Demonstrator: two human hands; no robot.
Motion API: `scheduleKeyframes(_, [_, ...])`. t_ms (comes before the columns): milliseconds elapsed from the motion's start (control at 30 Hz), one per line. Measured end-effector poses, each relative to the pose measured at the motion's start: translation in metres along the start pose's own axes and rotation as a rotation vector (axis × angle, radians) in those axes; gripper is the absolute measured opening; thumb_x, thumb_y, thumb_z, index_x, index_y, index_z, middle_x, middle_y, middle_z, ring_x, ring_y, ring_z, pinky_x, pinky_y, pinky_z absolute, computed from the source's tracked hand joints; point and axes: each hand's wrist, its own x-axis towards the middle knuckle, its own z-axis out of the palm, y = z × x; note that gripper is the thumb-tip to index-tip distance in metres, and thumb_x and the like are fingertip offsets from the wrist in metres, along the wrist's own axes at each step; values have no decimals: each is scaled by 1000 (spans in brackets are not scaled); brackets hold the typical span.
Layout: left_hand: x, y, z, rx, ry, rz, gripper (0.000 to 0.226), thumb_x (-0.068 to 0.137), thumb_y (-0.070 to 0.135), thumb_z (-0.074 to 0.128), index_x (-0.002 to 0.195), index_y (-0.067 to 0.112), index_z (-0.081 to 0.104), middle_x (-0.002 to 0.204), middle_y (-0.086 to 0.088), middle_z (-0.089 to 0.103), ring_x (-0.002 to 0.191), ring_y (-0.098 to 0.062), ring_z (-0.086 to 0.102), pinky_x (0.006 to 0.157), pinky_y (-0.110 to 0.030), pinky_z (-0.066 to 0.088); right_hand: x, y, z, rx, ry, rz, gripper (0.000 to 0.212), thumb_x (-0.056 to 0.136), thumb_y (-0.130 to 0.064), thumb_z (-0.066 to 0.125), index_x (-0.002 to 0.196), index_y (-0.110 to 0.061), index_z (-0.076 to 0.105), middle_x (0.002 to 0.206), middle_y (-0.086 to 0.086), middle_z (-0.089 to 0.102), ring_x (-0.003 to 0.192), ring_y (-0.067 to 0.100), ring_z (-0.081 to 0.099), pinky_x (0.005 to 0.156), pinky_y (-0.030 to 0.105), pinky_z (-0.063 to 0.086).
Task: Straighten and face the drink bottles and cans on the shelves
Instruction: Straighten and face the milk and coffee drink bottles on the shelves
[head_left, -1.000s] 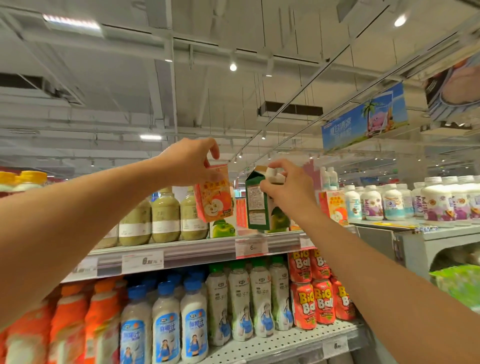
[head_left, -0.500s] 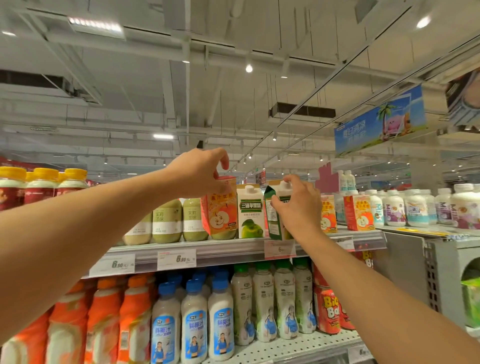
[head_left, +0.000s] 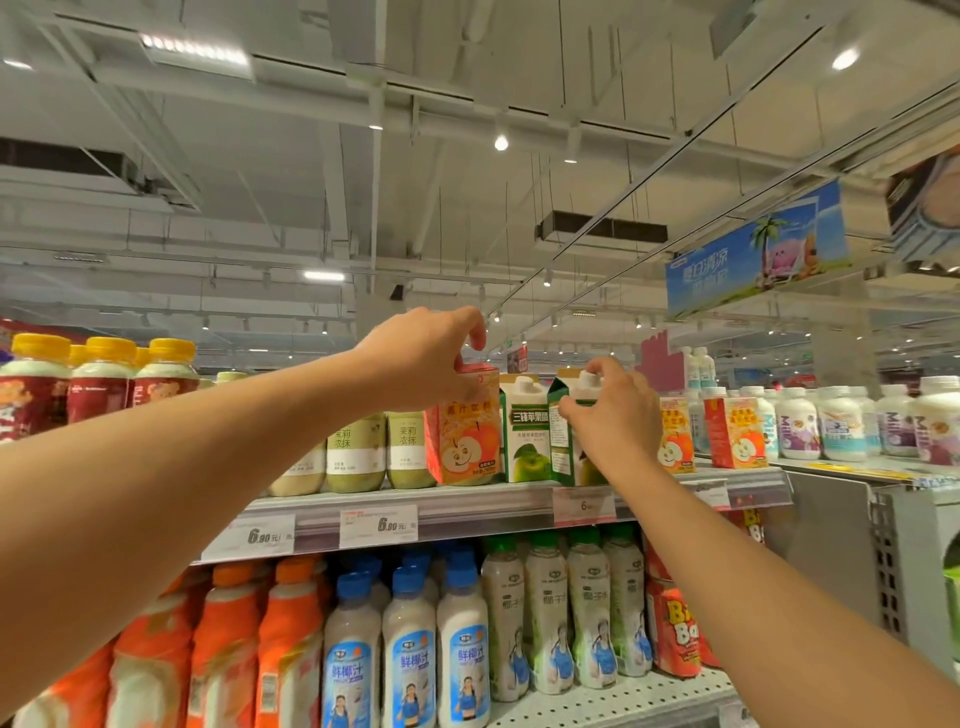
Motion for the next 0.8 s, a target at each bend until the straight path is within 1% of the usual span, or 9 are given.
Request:
scheduleKeyframes(167, [-3,-6,4,19,-10,12,51,87,45,76,128,28,50,106,2,72,85,-16,66,76,-38,62,4,3,4,5,4,-18,47,80,-46,73,121,-34,55,113,3,60,105,27,54,77,32,38])
scheduleKeyframes(300, [-3,-8,8,18,-13,21,51,87,44,76,128,28,50,105,2,72,83,-14,65,73,-33,60,5,5,8,-1,7,-17,44,82,-46,71,121,-34,55,114,3,60,106,29,54,77,32,36])
scheduleKeyframes(400, [-1,-6,13,5,-35,13,52,88,44,76,129,28,49,106,2,72,85,-16,66,76,-37,62,6,9,8,-3,-15,-37,45,83,-47,72,122,-35,54,116,3,60,108,28,55,78,32,38])
scheduleKeyframes(467, [3,-4,18,-18,-68,16,54,89,43,74,135,30,48,109,3,71,84,-13,64,70,-30,59,6,12,6,0,-41,-47,46,82,-50,72,122,-36,52,117,1,59,108,26,56,78,32,41])
scheduleKeyframes(533, [11,0,23,-31,-132,31,56,92,41,71,142,29,49,114,2,70,84,-12,61,62,-18,48,5,14,4,1,-53,-53,47,81,-52,72,122,-38,52,118,-1,59,108,25,57,77,32,43])
scheduleKeyframes(567, [16,3,26,-22,-167,44,54,94,41,69,143,26,52,116,1,70,87,-13,62,63,-17,47,6,15,3,-1,-56,-56,48,81,-53,72,122,-39,51,118,-1,58,107,25,57,76,32,43])
scheduleKeyframes(600, [22,7,29,-6,-197,57,50,95,41,67,140,23,56,116,1,71,90,-13,65,66,-19,51,6,15,2,-4,-61,-59,48,82,-53,73,122,-39,51,119,-1,58,107,25,57,76,31,42])
scheduleKeyframes(667, [34,15,34,20,-225,63,41,97,41,65,131,19,65,110,2,73,91,-14,67,75,-25,57,6,13,2,-14,-70,-67,47,82,-52,73,122,-37,52,118,1,58,106,26,57,75,31,40])
scheduleKeyframes(800, [53,26,46,-17,-217,39,39,96,41,67,126,17,67,107,2,73,90,-13,66,74,-23,55,11,12,2,-24,-91,-83,47,85,-50,74,122,-33,51,118,3,59,109,27,55,76,33,42])
